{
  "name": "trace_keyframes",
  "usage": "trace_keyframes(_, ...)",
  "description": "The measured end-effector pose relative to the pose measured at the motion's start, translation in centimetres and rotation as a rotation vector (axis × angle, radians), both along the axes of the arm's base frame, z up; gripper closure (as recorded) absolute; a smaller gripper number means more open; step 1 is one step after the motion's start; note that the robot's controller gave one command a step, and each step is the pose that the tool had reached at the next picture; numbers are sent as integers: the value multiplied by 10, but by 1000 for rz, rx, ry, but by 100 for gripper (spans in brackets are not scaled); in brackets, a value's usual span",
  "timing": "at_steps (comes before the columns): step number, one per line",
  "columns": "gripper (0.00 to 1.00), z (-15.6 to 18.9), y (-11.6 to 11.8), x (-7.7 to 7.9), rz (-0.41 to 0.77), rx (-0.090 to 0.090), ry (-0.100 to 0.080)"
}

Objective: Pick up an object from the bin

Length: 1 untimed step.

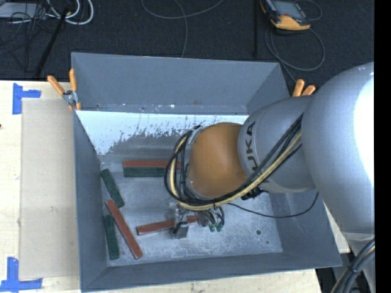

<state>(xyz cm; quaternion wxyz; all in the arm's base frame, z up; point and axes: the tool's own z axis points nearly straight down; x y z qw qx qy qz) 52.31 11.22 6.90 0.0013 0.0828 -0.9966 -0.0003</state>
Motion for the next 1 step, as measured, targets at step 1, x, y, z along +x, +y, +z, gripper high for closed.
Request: trace_keyframes(1,100,182,-3,32,-49,2,-12)
